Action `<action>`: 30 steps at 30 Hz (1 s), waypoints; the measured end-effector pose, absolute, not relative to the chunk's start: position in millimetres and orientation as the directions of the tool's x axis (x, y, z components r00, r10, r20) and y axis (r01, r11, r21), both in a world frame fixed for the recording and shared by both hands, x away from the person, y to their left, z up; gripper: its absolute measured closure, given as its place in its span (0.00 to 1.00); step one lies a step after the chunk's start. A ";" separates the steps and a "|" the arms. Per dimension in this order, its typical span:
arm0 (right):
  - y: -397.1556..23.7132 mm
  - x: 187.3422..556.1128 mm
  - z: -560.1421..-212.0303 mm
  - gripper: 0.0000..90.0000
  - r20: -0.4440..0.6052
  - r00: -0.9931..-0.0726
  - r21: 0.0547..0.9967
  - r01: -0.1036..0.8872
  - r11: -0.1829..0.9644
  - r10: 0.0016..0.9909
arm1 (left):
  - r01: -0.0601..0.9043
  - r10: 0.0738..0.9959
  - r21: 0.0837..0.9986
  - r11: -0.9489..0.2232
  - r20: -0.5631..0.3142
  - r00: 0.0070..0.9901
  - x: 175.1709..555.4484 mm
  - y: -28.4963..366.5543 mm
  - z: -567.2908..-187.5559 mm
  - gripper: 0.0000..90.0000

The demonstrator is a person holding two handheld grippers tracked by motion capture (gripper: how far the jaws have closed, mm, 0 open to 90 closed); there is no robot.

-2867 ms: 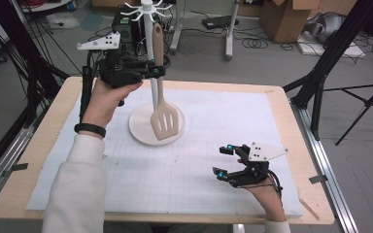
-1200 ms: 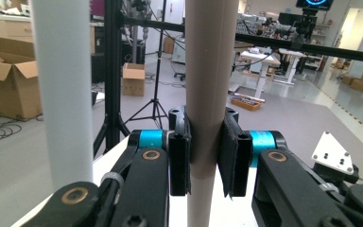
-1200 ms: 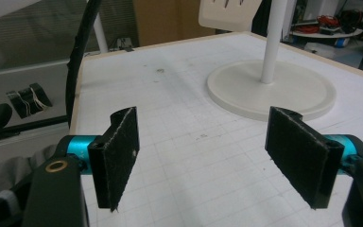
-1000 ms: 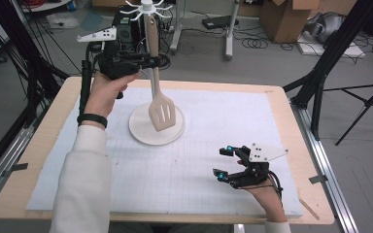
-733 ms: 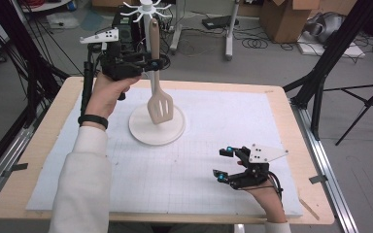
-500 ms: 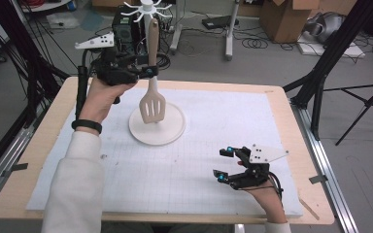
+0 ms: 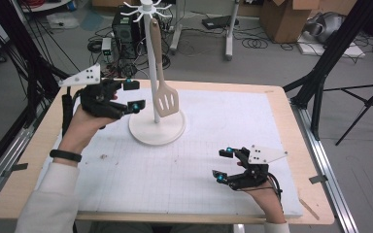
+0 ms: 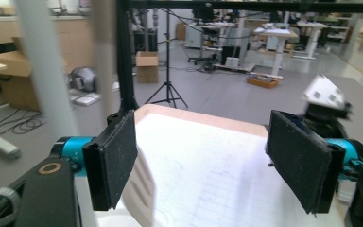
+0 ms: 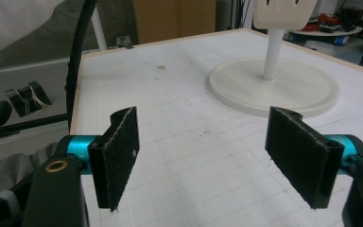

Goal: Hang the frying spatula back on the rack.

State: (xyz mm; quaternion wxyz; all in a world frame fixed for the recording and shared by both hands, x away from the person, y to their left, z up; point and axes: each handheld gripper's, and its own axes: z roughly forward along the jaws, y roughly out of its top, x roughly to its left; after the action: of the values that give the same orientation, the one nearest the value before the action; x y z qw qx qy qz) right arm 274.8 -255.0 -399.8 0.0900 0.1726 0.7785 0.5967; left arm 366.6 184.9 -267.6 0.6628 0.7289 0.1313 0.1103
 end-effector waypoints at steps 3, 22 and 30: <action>-255.9 274.3 -401.0 0.29 0.066 -0.921 0.959 0.164 0.230 0.384 | 0.043 0.326 0.991 -0.128 0.001 0.945 354.4 185.0 -282.1 0.29; -263.1 272.8 -403.1 0.29 0.067 -0.906 0.956 0.178 0.234 0.417 | -0.003 0.293 0.983 -0.183 0.058 0.954 286.4 204.9 -359.8 0.31; -264.1 273.6 -404.5 0.29 0.068 -0.903 0.954 0.183 0.237 0.424 | 0.033 0.304 0.986 -0.164 0.019 0.953 285.2 213.3 -385.3 0.31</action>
State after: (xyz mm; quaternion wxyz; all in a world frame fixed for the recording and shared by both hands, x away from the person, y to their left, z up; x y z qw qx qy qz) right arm 273.6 -264.1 -404.5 0.1026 0.1945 0.7796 0.5863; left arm 285.2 213.3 -385.3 0.6368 0.7555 0.1114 0.1062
